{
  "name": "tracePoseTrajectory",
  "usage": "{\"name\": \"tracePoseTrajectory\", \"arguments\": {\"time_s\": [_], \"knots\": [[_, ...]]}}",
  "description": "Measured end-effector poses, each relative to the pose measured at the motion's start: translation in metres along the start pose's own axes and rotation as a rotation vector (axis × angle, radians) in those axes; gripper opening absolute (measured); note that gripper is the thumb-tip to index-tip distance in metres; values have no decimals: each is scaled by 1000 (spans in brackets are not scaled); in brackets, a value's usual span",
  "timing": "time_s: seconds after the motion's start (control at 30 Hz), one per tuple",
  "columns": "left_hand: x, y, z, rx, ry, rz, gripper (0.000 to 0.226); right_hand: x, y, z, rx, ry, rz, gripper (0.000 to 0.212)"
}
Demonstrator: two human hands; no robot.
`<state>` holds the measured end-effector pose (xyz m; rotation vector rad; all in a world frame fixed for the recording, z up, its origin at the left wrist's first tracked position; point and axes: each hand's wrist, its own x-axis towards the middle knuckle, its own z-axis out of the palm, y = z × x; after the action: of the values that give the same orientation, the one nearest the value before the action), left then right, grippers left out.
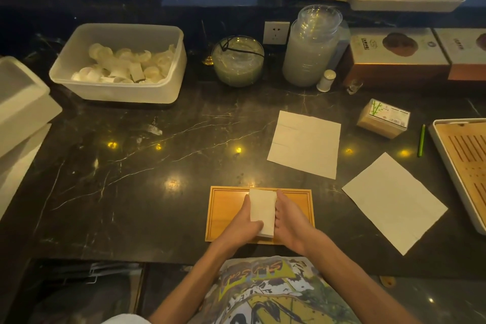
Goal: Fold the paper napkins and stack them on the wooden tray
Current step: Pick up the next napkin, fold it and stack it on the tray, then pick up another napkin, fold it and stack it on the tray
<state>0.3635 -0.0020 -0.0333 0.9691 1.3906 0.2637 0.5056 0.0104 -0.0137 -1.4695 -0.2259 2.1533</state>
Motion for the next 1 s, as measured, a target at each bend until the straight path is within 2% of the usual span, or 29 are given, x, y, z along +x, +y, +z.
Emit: {"name": "tracePoseTrajectory", "arguments": {"time_s": [0.2, 0.33, 0.4, 0.5, 0.53, 0.63, 0.7, 0.83, 0.93, 1.0], "knots": [[0, -3, -3, -22, -16, 38, 73, -1, -4, 0, -56, -16, 6, 36], [1, -3, -5, -22, 49, 34, 65, 4, -5, -6, -81, 7, -9, 37], [2, 1, -8, 1, 123, 23, 61, 4, -9, -13, -239, 51, -25, 38], [11, 22, -19, 270, 336, 63, 54, 5, -28, -33, -727, 276, -247, 38], [17, 34, -22, 359, 397, 99, 46, 6, -39, -40, -807, 358, -337, 36], [53, 77, -29, 453, 450, 184, 23, 20, -81, -63, -840, 584, -459, 27], [83, 104, -29, 489, 480, 155, 24, 35, -111, -80, -851, 728, -490, 23], [135, 134, -19, 584, 492, 47, 34, 60, -155, -104, -1024, 1022, -454, 27], [153, 133, -9, 650, 472, -17, 46, 72, -160, -115, -1138, 1034, -307, 34], [162, 127, -2, 703, 479, -51, 48, 78, -157, -117, -1160, 1033, -275, 36]]}}
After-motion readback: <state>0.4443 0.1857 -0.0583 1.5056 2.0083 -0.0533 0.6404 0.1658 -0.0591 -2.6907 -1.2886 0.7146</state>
